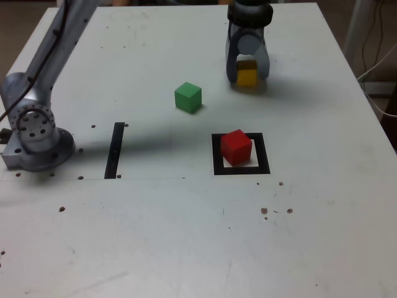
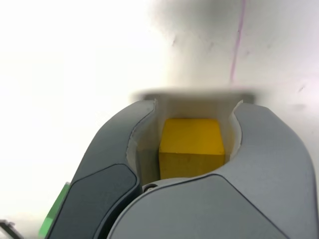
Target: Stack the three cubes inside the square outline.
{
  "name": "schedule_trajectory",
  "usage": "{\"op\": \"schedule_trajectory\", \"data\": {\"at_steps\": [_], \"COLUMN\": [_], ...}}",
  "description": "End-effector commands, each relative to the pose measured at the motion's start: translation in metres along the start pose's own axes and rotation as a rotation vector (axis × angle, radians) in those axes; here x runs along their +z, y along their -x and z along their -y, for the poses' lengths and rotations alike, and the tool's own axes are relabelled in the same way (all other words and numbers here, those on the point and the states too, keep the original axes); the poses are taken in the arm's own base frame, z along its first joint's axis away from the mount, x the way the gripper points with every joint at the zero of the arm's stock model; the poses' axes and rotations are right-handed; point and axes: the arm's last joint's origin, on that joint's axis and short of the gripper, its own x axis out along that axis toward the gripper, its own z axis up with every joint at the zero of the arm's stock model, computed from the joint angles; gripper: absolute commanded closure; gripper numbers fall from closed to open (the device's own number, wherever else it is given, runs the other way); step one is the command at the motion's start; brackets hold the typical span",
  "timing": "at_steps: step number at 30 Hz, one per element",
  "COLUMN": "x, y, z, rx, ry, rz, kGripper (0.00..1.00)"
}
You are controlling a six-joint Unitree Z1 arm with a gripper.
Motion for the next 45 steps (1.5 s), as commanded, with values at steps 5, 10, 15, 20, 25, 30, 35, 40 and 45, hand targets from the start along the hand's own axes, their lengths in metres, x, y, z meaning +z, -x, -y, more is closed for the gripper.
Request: {"op": "schedule_trajectory", "data": {"at_steps": [5,10,15,20,25,30,35,40,45], "x": [-0.02,-0.039,-0.05,-0.055,-0.056,-0.052,-0.049,-0.041,-0.032], "y": [0.04,0.073,0.077,0.071,0.069,0.071,0.067,0.058,0.057], "z": [0.032,0.095,0.172,0.235,0.254,0.255,0.252,0.244,0.236], "rx": [0.005,0.041,0.065,0.051,0.045,0.046,0.046,0.029,0.018], "ry": [-0.034,-0.046,0.007,0.065,0.121,0.184,0.242,0.285,0.305], "rz": [0.063,0.084,0.061,0.039,0.035,0.033,-0.007,-0.058,-0.067], "kGripper": [0.95,0.95,0.95,0.95,0.95,0.95,0.95,0.95,0.95]}}
